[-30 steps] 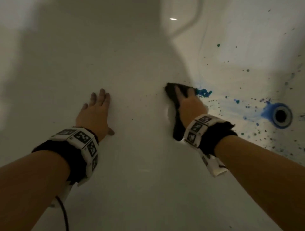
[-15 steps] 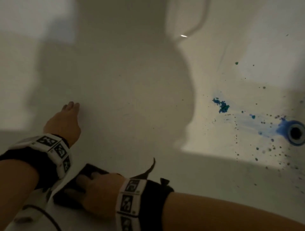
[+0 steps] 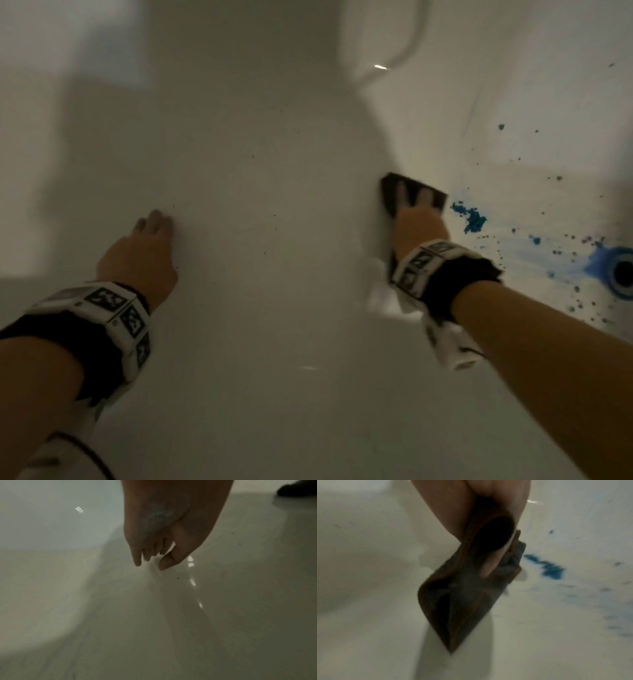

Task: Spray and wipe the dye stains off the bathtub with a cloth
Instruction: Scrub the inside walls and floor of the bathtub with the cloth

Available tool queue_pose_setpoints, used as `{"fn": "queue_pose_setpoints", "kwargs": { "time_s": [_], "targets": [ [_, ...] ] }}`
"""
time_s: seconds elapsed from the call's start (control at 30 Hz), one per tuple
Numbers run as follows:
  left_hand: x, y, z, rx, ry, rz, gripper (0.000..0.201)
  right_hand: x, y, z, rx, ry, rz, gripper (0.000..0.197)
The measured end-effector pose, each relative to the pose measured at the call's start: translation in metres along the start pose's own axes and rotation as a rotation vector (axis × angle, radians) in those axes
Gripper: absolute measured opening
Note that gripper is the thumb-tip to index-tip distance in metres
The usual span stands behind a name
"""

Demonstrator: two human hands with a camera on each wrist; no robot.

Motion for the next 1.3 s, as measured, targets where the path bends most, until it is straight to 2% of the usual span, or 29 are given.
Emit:
{"fn": "queue_pose_setpoints", "kwargs": {
  "time_s": [0.07,0.13,0.17,0.23,0.3,0.37,0.43,0.5,0.53,0.6,0.67,0.7,0.77,0.87,0.9,0.93,1.0,1.07,1.13,1.2,1.3],
  "targets": [
    [0.013,-0.005,0.0,-0.021,-0.096,-0.054,0.078,0.034,0.007,0.005,-0.043,-0.116,-0.048,0.063],
    [0.021,-0.014,-0.001,-0.085,-0.104,-0.022,0.086,0.032,0.013,0.016,-0.038,-0.12,-0.113,0.062],
    [0.023,-0.016,-0.002,-0.113,-0.091,0.017,0.093,0.016,0.015,0.026,-0.013,-0.061,-0.161,0.062],
    [0.023,-0.019,-0.005,-0.141,-0.072,0.071,0.11,-0.037,0.019,0.047,0.011,0.155,-0.246,0.062],
    [0.023,-0.02,-0.005,-0.136,-0.076,0.055,0.118,-0.105,0.013,0.066,-0.048,0.379,-0.264,0.06],
    [0.022,-0.02,-0.004,-0.097,-0.079,0.015,0.118,-0.173,-0.004,0.08,-0.152,0.565,-0.186,0.056],
    [0.021,-0.02,-0.003,-0.049,-0.061,0.012,0.105,-0.222,-0.021,0.08,-0.259,0.659,-0.135,0.055],
    [0.021,-0.017,-0.004,-0.013,-0.046,0.028,0.093,-0.242,-0.029,0.066,-0.302,0.672,-0.096,0.057],
    [0.021,-0.017,-0.005,-0.009,-0.048,0.034,0.095,-0.242,-0.032,0.057,-0.316,0.663,-0.065,0.056],
    [0.023,-0.018,-0.006,-0.042,-0.048,0.013,0.112,-0.23,-0.03,0.042,-0.291,0.639,-0.006,0.053],
    [0.026,-0.019,-0.004,-0.087,-0.038,-0.033,0.122,-0.199,-0.014,0.024,-0.132,0.596,0.027,0.06],
    [0.027,-0.019,-0.003,-0.106,-0.032,-0.046,0.123,-0.178,-0.004,0.014,-0.061,0.548,-0.009,0.069],
    [0.028,-0.019,-0.001,-0.127,-0.028,-0.05,0.122,-0.121,0.011,-0.002,-0.006,0.402,-0.128,0.092],
    [0.025,-0.019,-0.002,-0.14,-0.041,-0.019,0.122,-0.029,0.008,-0.007,-0.022,0.162,-0.096,0.137],
    [0.024,-0.018,-0.002,-0.14,-0.043,-0.011,0.123,-0.004,0.006,-0.003,-0.042,0.1,-0.072,0.142],
    [0.024,-0.017,-0.002,-0.138,-0.044,0.002,0.123,0.018,0.004,0.001,-0.042,0.028,-0.056,0.131],
    [0.027,-0.016,0.0,-0.133,-0.039,0.046,0.123,0.049,0.008,0.007,0.009,-0.095,-0.058,0.084],
    [0.03,-0.016,0.002,-0.124,-0.032,0.076,0.121,0.051,0.02,0.012,0.089,-0.147,-0.188,0.06],
    [0.031,-0.015,0.001,-0.095,-0.025,0.078,0.114,0.003,0.046,0.019,0.262,0.031,-0.317,0.056],
    [0.029,-0.016,-0.001,-0.073,-0.019,0.094,0.11,-0.073,0.072,0.029,0.374,0.325,-0.391,0.058],
    [0.028,-0.017,0.001,-0.08,-0.024,0.103,0.111,-0.183,0.072,0.025,0.224,0.556,-0.343,0.053]
  ]
}}
Point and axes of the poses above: each hand's wrist, its own z-axis away from the middle knuckle, its own y-axis out of the back of the hand, x = y × z, the point moved 8 cm from there along -z, towards the middle knuckle, and after that the axes turned 2 degrees about x, right-handed, at the moved point
